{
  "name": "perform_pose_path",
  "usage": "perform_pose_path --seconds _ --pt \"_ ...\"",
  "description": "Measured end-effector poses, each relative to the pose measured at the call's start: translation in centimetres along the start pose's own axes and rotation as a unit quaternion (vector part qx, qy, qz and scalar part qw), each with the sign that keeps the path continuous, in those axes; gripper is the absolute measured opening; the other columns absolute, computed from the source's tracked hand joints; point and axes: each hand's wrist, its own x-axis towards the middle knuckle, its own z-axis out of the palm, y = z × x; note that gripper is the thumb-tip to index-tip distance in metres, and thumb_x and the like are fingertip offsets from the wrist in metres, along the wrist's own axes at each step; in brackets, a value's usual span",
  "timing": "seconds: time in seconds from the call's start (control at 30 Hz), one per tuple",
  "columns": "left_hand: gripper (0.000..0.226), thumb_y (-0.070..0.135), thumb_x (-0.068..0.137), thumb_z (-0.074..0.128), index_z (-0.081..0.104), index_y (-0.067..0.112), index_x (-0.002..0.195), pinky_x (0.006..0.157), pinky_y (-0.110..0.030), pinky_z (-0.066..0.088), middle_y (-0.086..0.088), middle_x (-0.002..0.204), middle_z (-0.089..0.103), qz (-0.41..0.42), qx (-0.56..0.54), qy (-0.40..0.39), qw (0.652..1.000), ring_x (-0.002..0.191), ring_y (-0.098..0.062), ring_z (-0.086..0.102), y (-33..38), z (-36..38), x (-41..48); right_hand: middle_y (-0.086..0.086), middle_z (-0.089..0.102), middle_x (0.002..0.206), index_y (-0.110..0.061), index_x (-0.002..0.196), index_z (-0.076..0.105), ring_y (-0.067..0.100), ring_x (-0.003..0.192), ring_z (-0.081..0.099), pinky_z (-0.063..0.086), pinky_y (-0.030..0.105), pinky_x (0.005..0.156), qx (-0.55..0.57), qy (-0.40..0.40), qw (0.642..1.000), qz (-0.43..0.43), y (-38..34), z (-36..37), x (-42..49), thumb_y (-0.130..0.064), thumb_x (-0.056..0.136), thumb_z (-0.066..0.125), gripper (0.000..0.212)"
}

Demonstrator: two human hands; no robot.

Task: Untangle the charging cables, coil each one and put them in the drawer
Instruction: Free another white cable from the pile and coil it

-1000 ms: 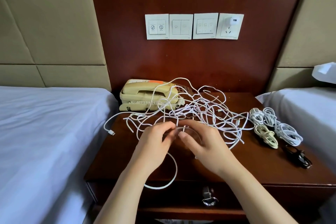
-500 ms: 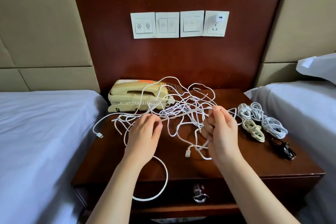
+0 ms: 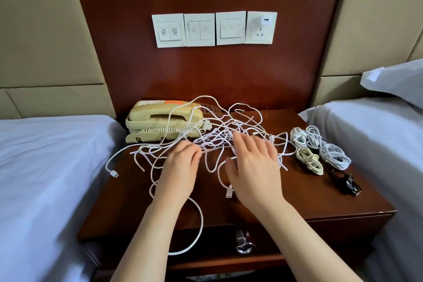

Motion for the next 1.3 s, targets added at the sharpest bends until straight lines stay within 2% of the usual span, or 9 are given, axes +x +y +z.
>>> perform_pose_path --seconds 0.17,0.27,0.37,0.5,0.67,0.87,1.03,1.17,1.3 --pt "0.01 -0.001 0.087 0.059 0.067 0.004 0.09 0.074 -0.014 0.038 -0.001 0.093 0.06 0.026 -0.032 -0.038 0.998 0.08 -0.012 0.056 -0.2 0.8 -0.3 0.003 0.065 0.083 -0.013 0.093 0.064 0.028 0.075 0.06 0.043 0.037 0.071 0.136 -0.13 0.982 -0.013 -0.8 1.3 0.2 -0.032 0.092 0.039 0.032" --pt "0.017 -0.001 0.088 0.057 0.068 0.006 0.099 0.083 -0.008 0.036 0.005 0.099 0.058 0.014 -0.06 -0.035 0.997 0.09 -0.009 0.056 -0.1 0.9 -0.2 -0.001 0.06 0.072 -0.013 0.083 0.062 0.018 0.066 0.057 0.045 0.032 0.063 0.232 -0.129 0.963 0.044 -0.7 2.1 0.6 -0.021 0.096 0.046 0.022" --pt "0.028 0.003 0.092 0.052 0.061 0.012 0.117 0.094 -0.013 0.036 0.007 0.117 0.054 -0.012 -0.087 -0.061 0.994 0.108 -0.007 0.053 0.5 0.7 -0.2 -0.01 0.044 0.054 -0.016 0.073 0.055 0.006 0.047 0.043 0.029 0.017 0.047 0.327 -0.101 0.934 0.107 -0.5 2.1 1.1 -0.016 0.096 0.049 0.024" --pt "0.033 0.003 0.096 0.041 0.056 0.02 0.121 0.098 -0.016 0.032 0.006 0.129 0.042 -0.075 -0.131 -0.07 0.986 0.119 -0.006 0.045 0.9 1.0 -0.1 -0.008 0.041 0.05 -0.011 0.07 0.054 0.007 0.049 0.04 0.026 0.018 0.048 0.381 -0.073 0.916 0.101 -1.2 1.9 0.7 -0.012 0.095 0.049 0.026" --pt "0.026 0.014 0.101 0.034 0.054 0.02 0.117 0.09 -0.02 0.039 0.002 0.115 0.058 -0.259 -0.372 -0.067 0.889 0.105 -0.006 0.057 2.1 0.8 0.9 -0.011 0.043 0.048 -0.023 0.059 0.042 0.006 0.048 0.035 0.025 0.017 0.049 0.416 -0.044 0.9 0.121 -1.4 1.9 0.6 -0.011 0.096 0.048 0.039" --pt "0.035 0.017 0.102 0.035 0.047 0.017 0.135 0.097 -0.016 0.034 0.007 0.129 0.052 -0.231 -0.36 -0.106 0.898 0.12 -0.003 0.046 3.5 1.8 1.8 -0.004 0.038 0.054 -0.011 0.064 0.047 0.007 0.049 0.031 0.025 0.019 0.048 0.429 -0.021 0.885 0.177 -0.2 2.1 1.1 -0.013 0.096 0.048 0.032" --pt "0.033 0.014 0.101 0.034 0.055 0.015 0.128 0.076 0.005 0.036 0.004 0.128 0.055 -0.201 -0.386 -0.091 0.896 0.117 -0.002 0.048 5.1 2.8 2.4 -0.005 0.038 0.052 -0.005 0.069 0.051 0.008 0.049 0.031 0.024 0.022 0.05 0.422 -0.066 0.894 0.134 0.1 1.8 0.3 -0.012 0.095 0.048 0.027" --pt "0.032 0.015 0.1 0.035 0.061 0.022 0.118 0.077 -0.003 0.038 0.017 0.112 0.06 -0.237 -0.438 -0.031 0.867 0.101 0.013 0.052 5.9 2.9 2.7 -0.002 0.038 0.054 -0.003 0.069 0.049 0.007 0.051 0.031 0.024 0.023 0.05 0.42 -0.063 0.894 0.142 0.8 1.2 0.2 -0.012 0.096 0.046 0.029" --pt "0.029 0.017 0.1 0.039 0.06 0.023 0.119 0.083 -0.011 0.039 0.013 0.114 0.062 -0.272 -0.477 0.028 0.835 0.101 0.013 0.054 5.7 2.5 2.8 -0.008 0.028 0.052 -0.014 0.058 0.034 0.005 0.051 0.025 0.02 0.022 0.049 0.446 -0.052 0.876 0.178 1.7 0.0 0.4 -0.006 0.092 0.043 0.035"
